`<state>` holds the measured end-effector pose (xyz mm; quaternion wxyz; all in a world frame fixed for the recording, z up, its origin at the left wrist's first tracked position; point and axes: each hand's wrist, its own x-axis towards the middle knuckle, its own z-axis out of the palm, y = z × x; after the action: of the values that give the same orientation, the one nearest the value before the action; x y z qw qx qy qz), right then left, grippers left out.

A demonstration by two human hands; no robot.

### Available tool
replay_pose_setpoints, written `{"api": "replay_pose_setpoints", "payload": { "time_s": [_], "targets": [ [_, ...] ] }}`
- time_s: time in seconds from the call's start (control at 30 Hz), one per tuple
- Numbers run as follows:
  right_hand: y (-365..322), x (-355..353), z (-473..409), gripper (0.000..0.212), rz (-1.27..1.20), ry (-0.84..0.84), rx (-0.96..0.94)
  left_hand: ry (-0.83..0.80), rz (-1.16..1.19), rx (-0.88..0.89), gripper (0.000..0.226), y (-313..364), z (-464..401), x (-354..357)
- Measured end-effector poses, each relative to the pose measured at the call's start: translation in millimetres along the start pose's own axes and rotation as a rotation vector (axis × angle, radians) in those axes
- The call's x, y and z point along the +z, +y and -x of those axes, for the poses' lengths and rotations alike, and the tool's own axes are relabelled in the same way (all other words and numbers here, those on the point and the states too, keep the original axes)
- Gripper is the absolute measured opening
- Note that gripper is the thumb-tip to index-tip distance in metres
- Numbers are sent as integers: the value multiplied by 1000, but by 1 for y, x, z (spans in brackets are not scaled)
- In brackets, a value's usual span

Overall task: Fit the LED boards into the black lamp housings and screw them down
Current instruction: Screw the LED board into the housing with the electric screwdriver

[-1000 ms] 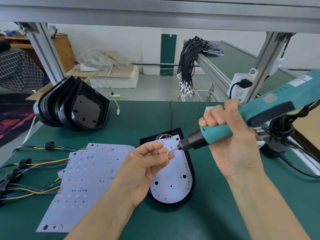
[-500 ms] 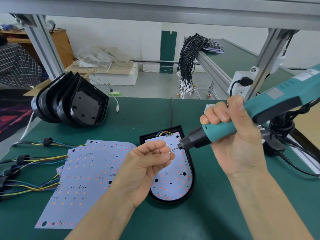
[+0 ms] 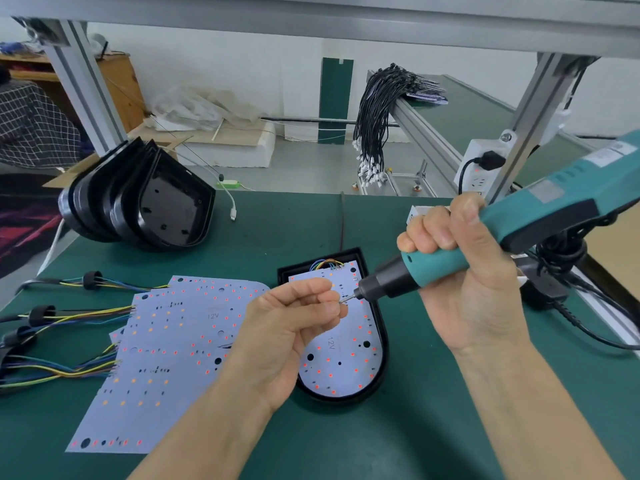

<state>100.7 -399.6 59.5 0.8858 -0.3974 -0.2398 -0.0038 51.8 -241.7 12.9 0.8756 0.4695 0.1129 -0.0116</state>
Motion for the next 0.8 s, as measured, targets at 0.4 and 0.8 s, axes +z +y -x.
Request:
{"api": "replay_pose_setpoints", "payload": {
  "time_s": [0.4,0.8],
  "targets": [
    [23,6,13,37,-52,254,-85,82,-312,242,40,6,-6,-6],
    [17,1,7,20,-160,429,-48,-4,-296,251,34,10,-8,-5]
  ]
}}
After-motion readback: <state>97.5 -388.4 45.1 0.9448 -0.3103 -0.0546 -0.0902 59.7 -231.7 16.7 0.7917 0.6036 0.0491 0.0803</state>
